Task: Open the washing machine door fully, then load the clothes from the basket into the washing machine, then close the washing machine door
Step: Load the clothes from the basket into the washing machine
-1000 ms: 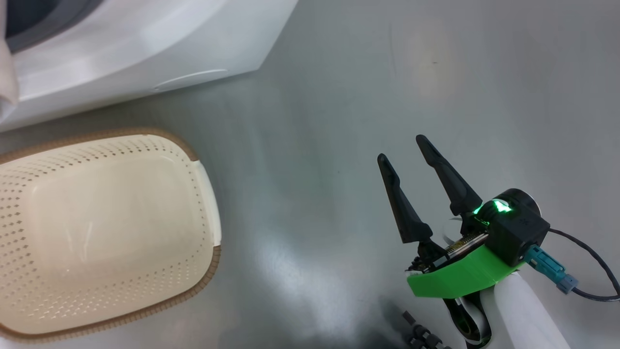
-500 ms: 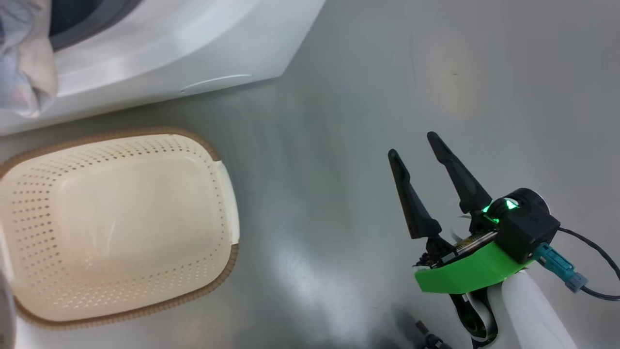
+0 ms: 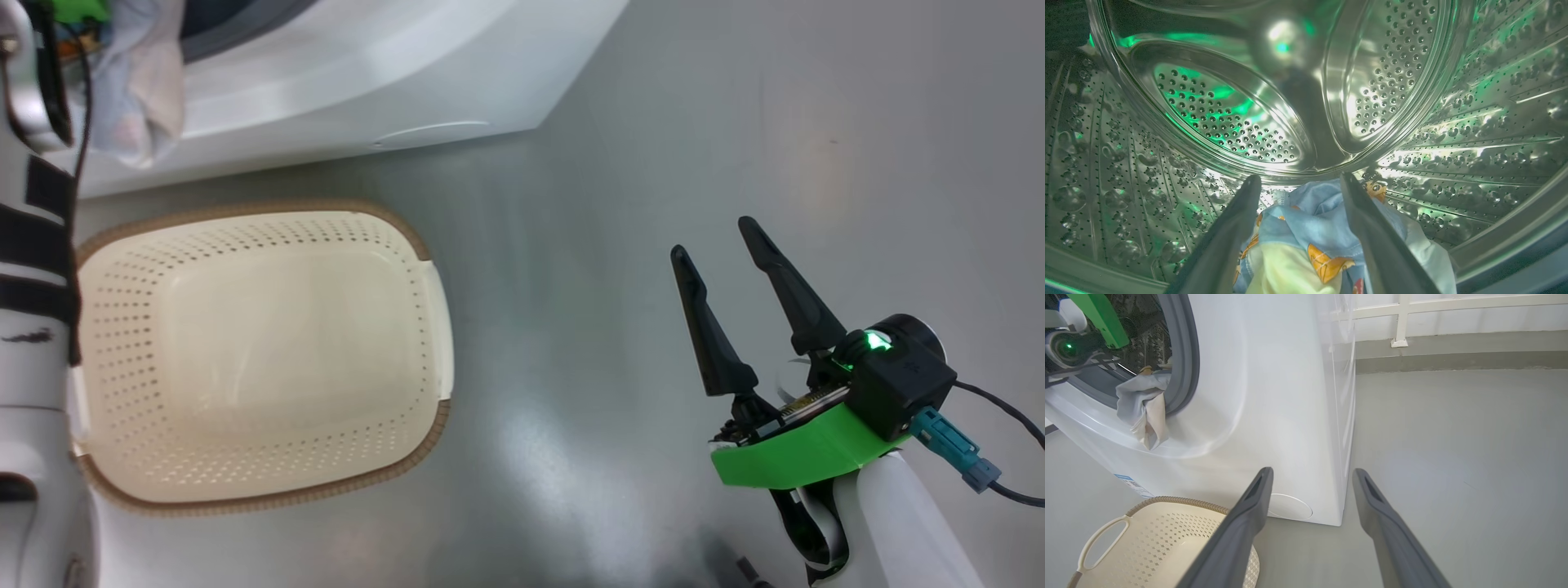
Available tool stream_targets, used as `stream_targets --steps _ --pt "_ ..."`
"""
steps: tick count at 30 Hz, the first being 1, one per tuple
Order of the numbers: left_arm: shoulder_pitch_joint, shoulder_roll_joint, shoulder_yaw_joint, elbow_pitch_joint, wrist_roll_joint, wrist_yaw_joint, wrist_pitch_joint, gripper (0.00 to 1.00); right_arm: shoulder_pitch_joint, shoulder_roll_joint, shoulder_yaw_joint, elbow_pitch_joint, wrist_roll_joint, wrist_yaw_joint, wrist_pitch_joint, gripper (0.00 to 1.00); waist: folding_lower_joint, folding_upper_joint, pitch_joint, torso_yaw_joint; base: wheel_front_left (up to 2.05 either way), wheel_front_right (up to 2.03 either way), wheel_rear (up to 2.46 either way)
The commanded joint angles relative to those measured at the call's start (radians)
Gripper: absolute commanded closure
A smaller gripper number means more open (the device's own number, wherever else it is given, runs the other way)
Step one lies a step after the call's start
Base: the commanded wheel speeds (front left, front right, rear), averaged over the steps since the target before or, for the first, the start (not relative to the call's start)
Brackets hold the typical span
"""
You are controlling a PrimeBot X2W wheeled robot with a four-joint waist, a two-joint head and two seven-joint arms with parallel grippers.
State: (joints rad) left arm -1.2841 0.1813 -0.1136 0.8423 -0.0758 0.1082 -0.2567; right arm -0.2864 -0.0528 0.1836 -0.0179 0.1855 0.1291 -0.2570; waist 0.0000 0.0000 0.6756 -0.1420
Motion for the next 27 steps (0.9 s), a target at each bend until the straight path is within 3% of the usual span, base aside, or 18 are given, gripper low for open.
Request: stream_targets --steps 1,15,27 --pt "0.019 0.035 0.01 -0.035 -0.006 -0.007 -0.005 0.0 0.017 0.001 0.018 -0.023 -0.009 0.002 -0.005 0.0 0.0 0.0 -0.01 0.017 0.0 0.0 0.0" --pt "0.19 -0.011 -0.008 -0.178 -0.042 -0.025 -0.005 0.0 0.04 -0.018 -0.015 -0.021 -0.014 0.002 -0.005 0.0 0.0 0.0 -0.068 0.08 0.0 0.0 0.0" --pt "0.472 -0.03 -0.005 -0.437 -0.069 -0.034 -0.005 0.0 0.083 -0.038 -0.027 -0.008 -0.011 0.002 -0.005 0.0 0.0 0.0 -0.161 0.127 0.0 0.0 0.0"
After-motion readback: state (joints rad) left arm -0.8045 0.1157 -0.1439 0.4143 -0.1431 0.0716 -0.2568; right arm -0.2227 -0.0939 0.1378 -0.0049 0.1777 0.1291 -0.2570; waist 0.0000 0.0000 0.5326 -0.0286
